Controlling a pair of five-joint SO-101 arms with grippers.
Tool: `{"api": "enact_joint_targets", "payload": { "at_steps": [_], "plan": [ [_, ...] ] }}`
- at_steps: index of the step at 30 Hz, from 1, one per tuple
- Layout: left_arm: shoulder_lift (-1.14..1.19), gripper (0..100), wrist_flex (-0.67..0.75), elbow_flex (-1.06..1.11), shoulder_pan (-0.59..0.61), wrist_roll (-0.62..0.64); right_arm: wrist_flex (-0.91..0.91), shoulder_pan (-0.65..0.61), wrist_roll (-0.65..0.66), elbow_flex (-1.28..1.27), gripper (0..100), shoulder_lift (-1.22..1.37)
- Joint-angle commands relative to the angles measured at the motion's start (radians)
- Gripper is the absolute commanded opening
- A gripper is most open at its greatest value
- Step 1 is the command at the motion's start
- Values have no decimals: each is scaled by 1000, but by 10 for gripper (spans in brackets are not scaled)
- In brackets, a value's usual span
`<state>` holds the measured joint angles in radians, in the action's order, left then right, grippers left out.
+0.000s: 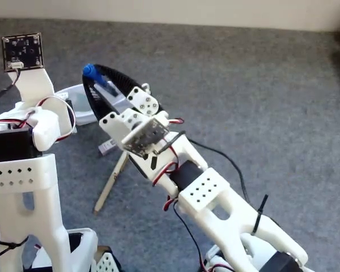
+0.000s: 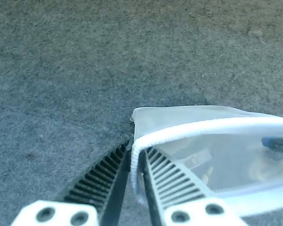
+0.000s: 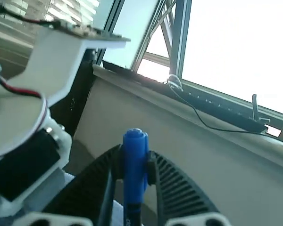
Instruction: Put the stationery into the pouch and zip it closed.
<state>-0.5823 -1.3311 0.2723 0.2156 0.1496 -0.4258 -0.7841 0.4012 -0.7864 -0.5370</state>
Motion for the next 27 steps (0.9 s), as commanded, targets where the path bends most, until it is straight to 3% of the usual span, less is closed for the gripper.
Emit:
{"api": "enact_joint_targets", "payload": {
  "at_steps": [1,7,21,27],
  "plan": [
    [21,7,-5,18,-15,9,76,-4,15,64,15,-10],
    [21,7,-5,18,-15,9,165,-4,14,71,138,-10],
    [21,8,-3,8,53,8,456,-44,12,94,139,-266],
    [21,8,-5,-2,113,9,711,-41,-117,191,139,-278]
  ]
}}
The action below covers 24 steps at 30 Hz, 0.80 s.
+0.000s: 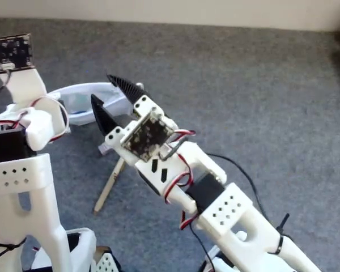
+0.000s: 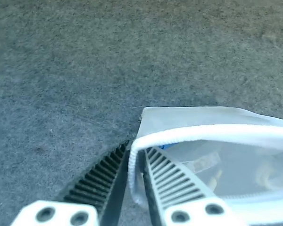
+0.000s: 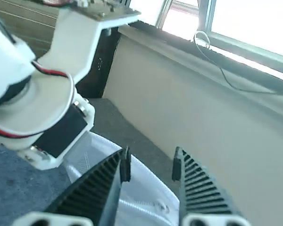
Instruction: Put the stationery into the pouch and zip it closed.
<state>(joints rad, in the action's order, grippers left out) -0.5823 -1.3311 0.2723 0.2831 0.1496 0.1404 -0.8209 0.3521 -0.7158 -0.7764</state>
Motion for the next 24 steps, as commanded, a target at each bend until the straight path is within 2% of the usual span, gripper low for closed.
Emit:
{"api": "enact_joint_targets", "payload": {
  "at_steps": [1,6,11,19,24],
  "plan": [
    [21,8,-6,-8,56,11,183,-4,-71,131,139,-39],
    [21,7,-3,-12,76,12,312,-4,-71,140,139,-44],
    [21,7,-3,-12,77,14,352,-4,-78,114,139,-42],
    [21,7,-3,-10,120,46,484,-4,-344,81,139,-31],
    [21,7,-3,-8,116,48,559,-10,-466,81,139,-30]
  ]
}}
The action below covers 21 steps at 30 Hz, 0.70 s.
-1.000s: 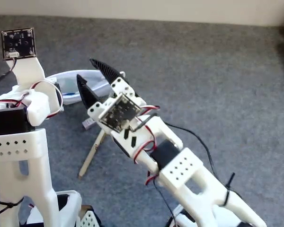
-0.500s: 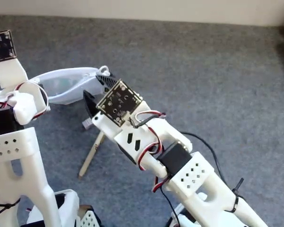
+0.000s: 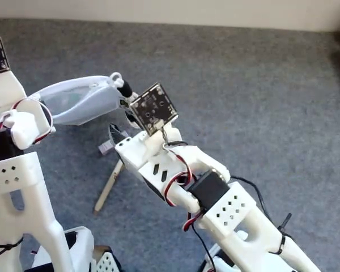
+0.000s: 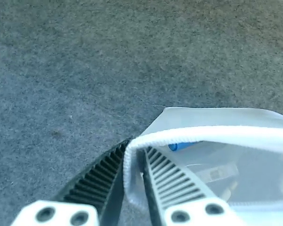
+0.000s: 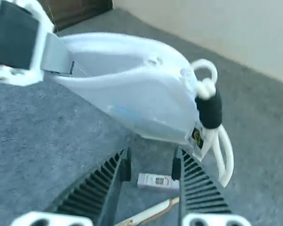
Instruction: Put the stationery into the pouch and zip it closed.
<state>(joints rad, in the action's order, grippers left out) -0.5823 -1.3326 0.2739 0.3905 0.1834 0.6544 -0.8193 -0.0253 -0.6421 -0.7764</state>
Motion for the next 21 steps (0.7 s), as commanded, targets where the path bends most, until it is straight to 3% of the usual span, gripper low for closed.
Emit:
{"api": "enact_joint_targets", "payload": {
  "at_steps": [1,11,21],
  "plan": [
    [21,7,-2,-8,8,14,62,-12,-114,7,139,-22],
    [21,7,-2,-4,10,14,90,-12,-387,18,139,292],
    [21,7,-2,-2,10,14,87,-51,-554,143,141,590]
  ]
}}
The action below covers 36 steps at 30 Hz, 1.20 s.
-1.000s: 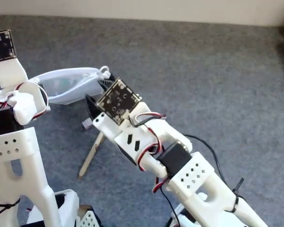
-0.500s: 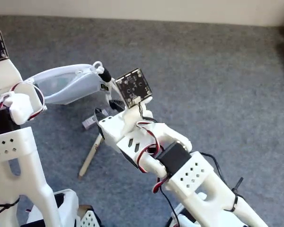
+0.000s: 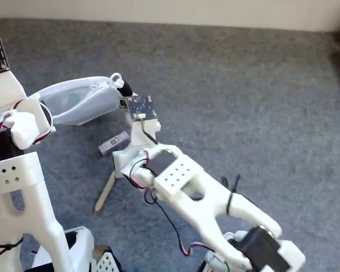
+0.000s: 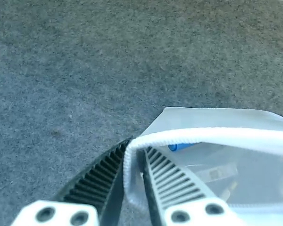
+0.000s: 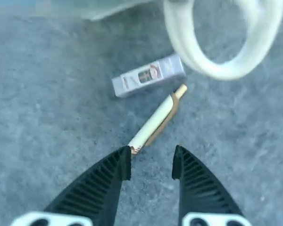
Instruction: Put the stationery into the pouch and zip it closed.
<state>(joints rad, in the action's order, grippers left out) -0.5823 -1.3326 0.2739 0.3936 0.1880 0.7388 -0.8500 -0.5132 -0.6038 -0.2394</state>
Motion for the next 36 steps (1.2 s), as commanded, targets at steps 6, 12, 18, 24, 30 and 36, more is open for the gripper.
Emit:
{"api": "enact_joint_targets", "payload": {
  "at_steps": [6,12,18,24,30,36],
  "plan": [
    [21,7,-2,-2,5,9,2,-7,-132,231,141,208],
    [21,7,2,18,4,6,2,-2,-130,332,141,374],
    [21,7,20,28,7,6,2,15,-132,418,141,489],
    [21,7,20,28,5,6,7,31,-132,453,139,559],
    [21,7,20,30,7,6,104,31,-132,487,139,610],
    [21,7,20,30,7,6,288,31,-132,601,139,699]
  ]
}}
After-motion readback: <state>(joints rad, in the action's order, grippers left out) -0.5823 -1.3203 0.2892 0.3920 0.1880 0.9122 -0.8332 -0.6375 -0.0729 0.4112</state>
